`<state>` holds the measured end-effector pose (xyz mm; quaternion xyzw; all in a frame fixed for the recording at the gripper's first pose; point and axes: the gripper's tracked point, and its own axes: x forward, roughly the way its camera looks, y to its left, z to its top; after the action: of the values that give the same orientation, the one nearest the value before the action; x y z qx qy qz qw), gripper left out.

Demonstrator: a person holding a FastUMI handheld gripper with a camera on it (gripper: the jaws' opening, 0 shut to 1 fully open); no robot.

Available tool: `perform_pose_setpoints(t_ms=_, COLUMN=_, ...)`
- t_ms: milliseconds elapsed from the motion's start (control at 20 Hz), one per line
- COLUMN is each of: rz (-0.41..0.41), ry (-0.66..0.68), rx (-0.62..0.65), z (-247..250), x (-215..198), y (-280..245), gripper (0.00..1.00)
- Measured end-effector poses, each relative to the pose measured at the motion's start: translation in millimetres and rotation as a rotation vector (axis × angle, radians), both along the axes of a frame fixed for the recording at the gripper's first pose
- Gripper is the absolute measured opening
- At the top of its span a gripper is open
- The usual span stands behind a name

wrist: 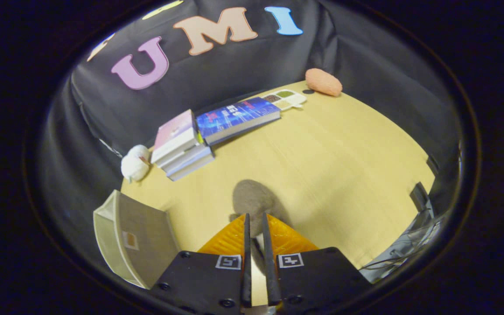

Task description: Open the storage box then place both shoes into the box .Put the left shoe in first, then the right shoe, with the right side of both shoes facing outward in a uniform manner.

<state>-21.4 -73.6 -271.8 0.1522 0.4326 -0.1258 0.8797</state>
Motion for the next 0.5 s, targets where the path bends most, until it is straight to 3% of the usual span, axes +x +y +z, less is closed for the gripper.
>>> perform_pose_setpoints(t_ms=200, rz=0.038, ry=0.085, rx=-0.04, z=-32.1, x=-20.9, y=-8.9, gripper=0.25)
perform_pose_setpoints(t_ms=500, rz=0.089, ry=0.116, rx=-0.079, z=-46.6, x=-14.6, y=-8.9, gripper=0.25)
